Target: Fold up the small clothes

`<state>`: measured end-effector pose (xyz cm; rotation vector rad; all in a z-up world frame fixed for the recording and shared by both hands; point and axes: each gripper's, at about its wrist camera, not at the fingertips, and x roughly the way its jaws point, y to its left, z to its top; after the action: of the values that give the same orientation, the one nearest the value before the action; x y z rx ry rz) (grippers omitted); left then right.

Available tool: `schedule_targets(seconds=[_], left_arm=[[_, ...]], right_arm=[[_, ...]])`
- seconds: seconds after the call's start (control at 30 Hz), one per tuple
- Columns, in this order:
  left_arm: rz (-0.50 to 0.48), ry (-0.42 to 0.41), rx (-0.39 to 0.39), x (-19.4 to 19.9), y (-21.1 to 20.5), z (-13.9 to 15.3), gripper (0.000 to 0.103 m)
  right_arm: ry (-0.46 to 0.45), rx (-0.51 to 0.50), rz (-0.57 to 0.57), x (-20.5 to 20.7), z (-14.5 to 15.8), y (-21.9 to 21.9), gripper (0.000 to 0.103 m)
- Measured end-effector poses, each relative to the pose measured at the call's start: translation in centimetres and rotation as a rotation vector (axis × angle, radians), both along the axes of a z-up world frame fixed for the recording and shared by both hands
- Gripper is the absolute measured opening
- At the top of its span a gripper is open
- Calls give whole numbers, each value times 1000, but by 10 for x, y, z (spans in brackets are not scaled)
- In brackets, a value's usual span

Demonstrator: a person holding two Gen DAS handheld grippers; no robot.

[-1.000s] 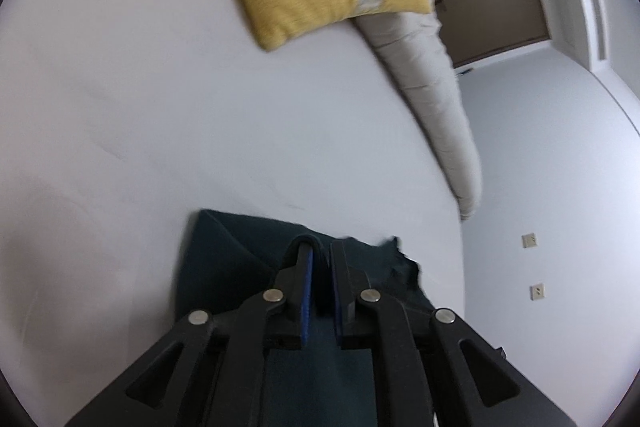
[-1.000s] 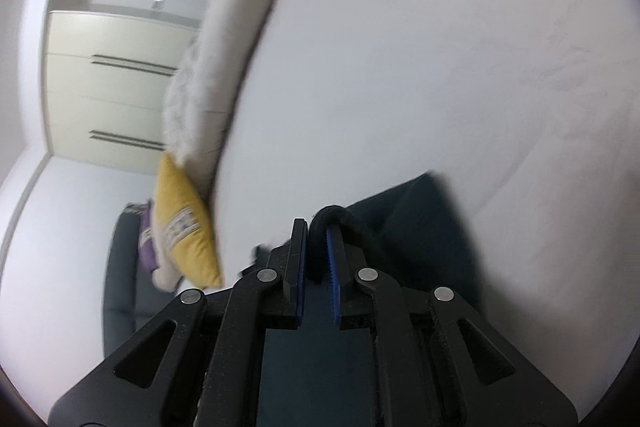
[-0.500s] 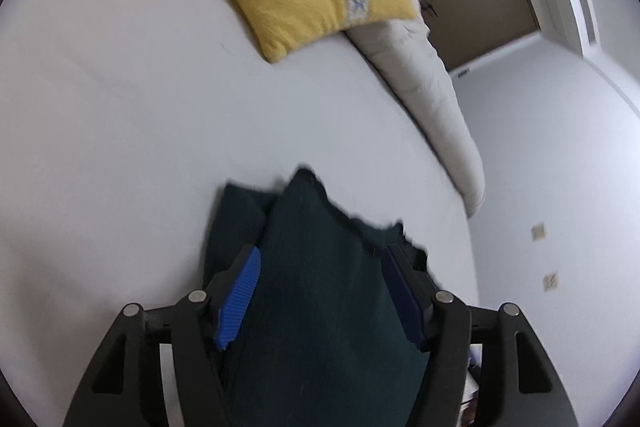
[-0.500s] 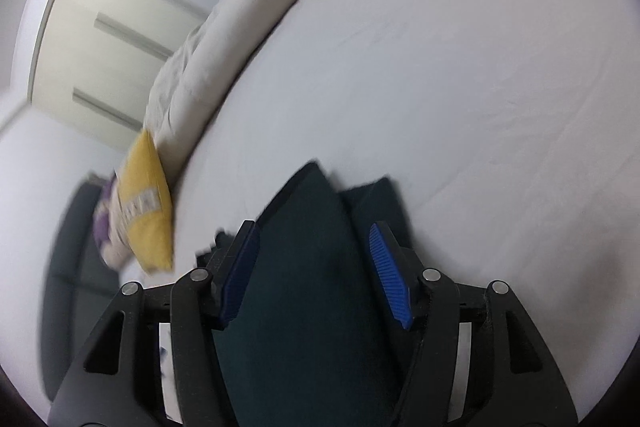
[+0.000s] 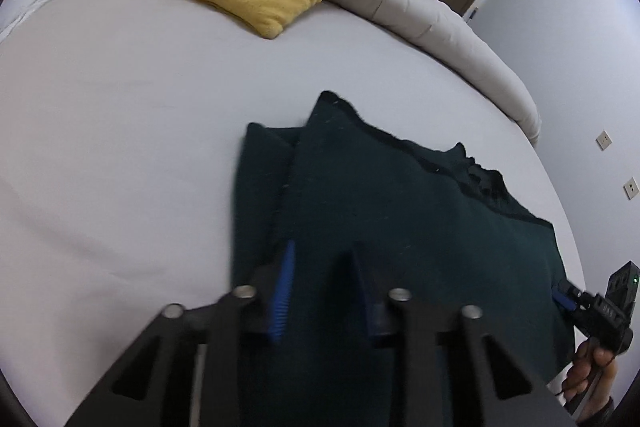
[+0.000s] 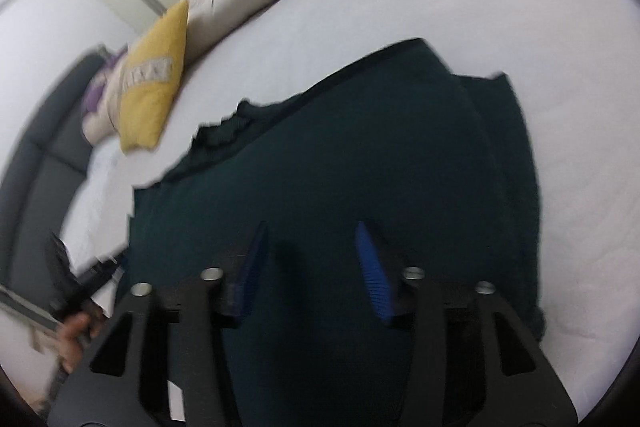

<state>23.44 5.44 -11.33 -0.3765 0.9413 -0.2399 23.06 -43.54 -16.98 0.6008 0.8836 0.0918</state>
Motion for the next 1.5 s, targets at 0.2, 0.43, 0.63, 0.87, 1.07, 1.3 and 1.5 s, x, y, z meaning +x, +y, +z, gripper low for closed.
schedule_targets(seconds=[0.2, 0.43, 0.63, 0.87, 1.07, 1.3, 1.5], left_arm=[[-8, -16, 19, -11, 7, 0, 26], [-1, -96, 110, -35, -16, 32, 49], [-43, -43, 124, -34, -20, 6, 47], [-27, -117, 122, -52, -21, 34, 50], [-63, -73, 149, -56, -33, 15, 50], [-68, -62, 152, -54, -33, 11, 50], [-67, -58, 146, -53, -30, 10, 50]], right_arm=[[-15, 8, -191, -31, -1, -48, 36], [-84, -1, -30, -69, 26, 8, 39], [0, 5, -60, -82, -11, 13, 32], [-77, -184, -176, -121, 27, -8, 37], [20, -323, -151, -133, 21, -18, 29], [53, -392, -128, -132, 6, -8, 5], [47, -385, -152, -141, 19, -8, 4]])
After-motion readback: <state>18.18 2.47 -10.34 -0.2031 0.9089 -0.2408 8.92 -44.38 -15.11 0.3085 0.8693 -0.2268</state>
